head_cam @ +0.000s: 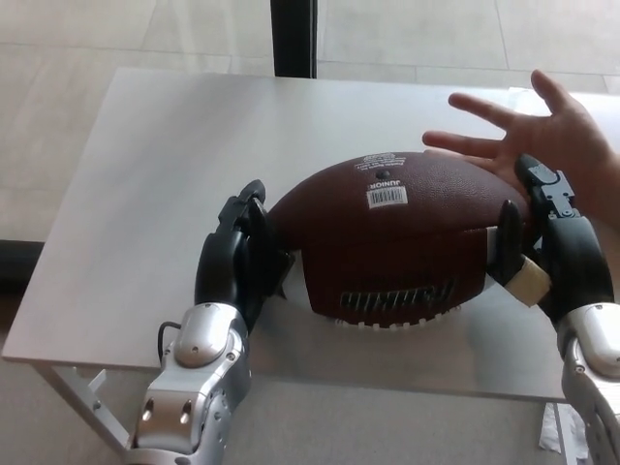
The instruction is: The robot uses both its hands to grab the left and right ends of a football kept in the middle of the desk infront of it, lifts it up and places it in the palm of a person
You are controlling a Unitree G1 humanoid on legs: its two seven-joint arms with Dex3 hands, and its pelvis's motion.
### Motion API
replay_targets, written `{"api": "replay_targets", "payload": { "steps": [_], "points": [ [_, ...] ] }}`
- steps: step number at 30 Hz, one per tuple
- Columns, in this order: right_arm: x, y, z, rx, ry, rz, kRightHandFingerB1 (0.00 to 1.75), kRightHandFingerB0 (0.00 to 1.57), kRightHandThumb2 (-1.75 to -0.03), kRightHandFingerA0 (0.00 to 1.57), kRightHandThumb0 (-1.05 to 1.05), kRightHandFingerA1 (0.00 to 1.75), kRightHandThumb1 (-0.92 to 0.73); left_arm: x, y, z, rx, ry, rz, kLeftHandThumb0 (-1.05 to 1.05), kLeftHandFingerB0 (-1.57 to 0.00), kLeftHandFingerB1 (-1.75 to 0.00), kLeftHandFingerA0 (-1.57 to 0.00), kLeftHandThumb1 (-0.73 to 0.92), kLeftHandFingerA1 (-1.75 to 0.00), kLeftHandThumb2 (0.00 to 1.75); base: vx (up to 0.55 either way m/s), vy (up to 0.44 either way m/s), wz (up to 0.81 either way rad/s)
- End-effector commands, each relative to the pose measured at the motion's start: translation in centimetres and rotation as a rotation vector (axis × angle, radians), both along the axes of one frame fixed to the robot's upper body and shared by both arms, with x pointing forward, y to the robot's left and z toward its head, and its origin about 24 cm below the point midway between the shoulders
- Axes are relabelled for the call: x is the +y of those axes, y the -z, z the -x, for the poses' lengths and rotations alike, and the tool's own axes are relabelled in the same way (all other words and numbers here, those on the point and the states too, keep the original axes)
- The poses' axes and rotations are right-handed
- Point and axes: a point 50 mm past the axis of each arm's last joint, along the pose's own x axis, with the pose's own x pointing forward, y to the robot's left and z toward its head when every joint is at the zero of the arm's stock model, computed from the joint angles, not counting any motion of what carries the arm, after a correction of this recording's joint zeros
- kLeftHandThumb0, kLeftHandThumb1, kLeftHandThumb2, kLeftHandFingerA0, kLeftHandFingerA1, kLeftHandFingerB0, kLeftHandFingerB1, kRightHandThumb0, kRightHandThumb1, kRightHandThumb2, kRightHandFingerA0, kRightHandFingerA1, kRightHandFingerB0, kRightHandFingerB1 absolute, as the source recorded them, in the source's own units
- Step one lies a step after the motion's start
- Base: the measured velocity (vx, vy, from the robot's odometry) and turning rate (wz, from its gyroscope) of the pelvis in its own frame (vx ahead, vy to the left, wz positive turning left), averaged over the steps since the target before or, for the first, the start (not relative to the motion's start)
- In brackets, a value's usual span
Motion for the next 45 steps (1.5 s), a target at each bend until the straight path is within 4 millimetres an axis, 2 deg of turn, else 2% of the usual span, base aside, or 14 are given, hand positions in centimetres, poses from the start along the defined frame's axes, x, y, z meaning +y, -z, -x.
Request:
{"api": "replay_targets", "payload": {
  "steps": [1,3,6,7,8,16,30,33,34,37,38,39,41,45],
  "points": [
    [6.2,-0.7,0.4,-0.133,-0.221,-0.074,0.37,0.25,-0.7,0.29,-0.98,0.67,-0.92,-6.8,2.5,2.4,0.21,0.199,0.151,-0.87,0.0,-0.14,-0.3,0.92,-1.42,0.97,0.0,0.0,0.0],
    [6.5,-1.0,0.3,-0.187,-0.228,-0.001,0.41,0.27,-0.72,0.38,-0.94,0.81,-0.92,-6.8,2.9,2.3,0.239,0.204,0.062,-0.77,0.0,0.0,-0.14,0.92,-0.65,0.99,0.0,0.0,0.0],
    [7.0,-1.2,0.4,-0.222,-0.279,0.049,0.37,0.28,-0.7,0.46,-0.97,1.27,-0.92,-7.0,3.2,2.3,0.236,0.231,-0.015,-0.7,0.0,-0.05,-0.16,0.91,-0.64,0.89,0.0,0.0,0.0],
    [7.3,-1.3,0.4,-0.223,-0.316,0.058,0.37,0.26,-0.68,0.38,-0.96,1.09,-0.92,-7.2,3.3,2.3,0.233,0.246,-0.068,-0.71,0.0,-0.18,-0.39,0.86,-0.84,1.14,0.0,0.0,0.0],
    [8.0,-1.4,0.3,-0.204,-0.38,0.06,0.44,0.21,-0.86,0.32,-1.01,0.81,-0.71,-7.6,3.2,2.3,0.202,0.29,-0.153,-0.64,-0.03,-0.18,-0.41,0.9,-0.95,0.69,0.0,0.0,0.0],
    [9.1,-0.2,0.4,-0.045,-0.482,-0.026,0.45,0.18,-0.67,0.24,-1.05,0.85,-0.89,-8.7,3.1,3.1,0.17,0.319,-0.079,-0.57,0.0,-0.12,-0.03,0.75,-0.5,0.64,0.0,0.0,0.0],
    [9.0,-1.8,-0.8,0.023,-0.513,-0.056,0.48,0.2,-0.72,0.32,-0.95,0.85,-0.92,-9.0,-0.3,-0.2,0.052,0.336,-0.129,-0.76,0.0,-0.16,-0.33,0.62,-0.74,0.99,0.0,0.0,0.0],
    [9.0,-2.5,-1.4,0.028,-0.498,-0.134,0.48,0.27,-0.68,0.39,-0.93,0.83,-0.92,-9.0,-1.2,-0.9,0.052,0.323,-0.112,-0.67,0.0,-0.11,-0.33,0.76,-0.83,0.62,0.0,0.0,0.0],
    [8.9,-2.9,-1.7,0.033,-0.48,-0.173,0.56,0.25,-1.14,0.43,-0.88,0.78,-0.71,-9.0,-1.7,-1.3,0.05,0.316,-0.09,-0.76,0.0,-0.12,-0.43,0.63,-0.8,0.97,0.0,0.0,0.0],
    [8.7,-4.0,-2.4,0.005,-0.457,-0.206,0.5,0.29,-0.74,0.43,-0.97,0.8,-0.92,-8.8,-3.2,-2.2,-0.023,0.316,-0.169,-0.72,0.0,-0.23,-0.52,0.59,-0.86,0.97,0.0,0.0,0.0],
    [8.5,-4.5,-2.7,-0.01,-0.453,-0.228,0.56,0.26,-1.14,0.46,-0.89,0.77,-0.71,-8.7,-3.7,-2.4,-0.038,0.318,-0.171,-0.67,0.0,-0.22,-0.49,0.75,-0.99,0.62,0.0,0.0,0.0],
    [8.4,-4.9,-3.0,-0.025,-0.445,-0.222,0.48,0.3,-0.7,0.47,-0.95,0.77,-0.92,-8.7,-4.1,-2.8,-0.027,0.328,-0.143,-0.74,0.0,-0.18,-0.51,0.6,-0.88,0.97,0.0,0.0,0.0],
    [8.1,-6.4,-3.7,-0.045,-0.419,-0.268,0.54,0.32,-1.14,0.54,-0.89,0.72,-0.68,-8.5,-5.5,-3.8,-0.049,0.328,-0.092,-0.77,0.0,-0.15,-0.42,0.57,-0.83,0.95,0.0,0.0,0.0],
    [7.7,-7.9,-4.4,-0.072,-0.409,-0.285,0.39,0.41,-0.67,0.6,-0.91,0.6,-0.89,-7.9,-6.9,-5.1,-0.069,0.299,-0.092,-0.67,-0.04,-0.32,-0.45,0.46,-0.78,0.86,0.0,0.0,0.0]
  ]
}}
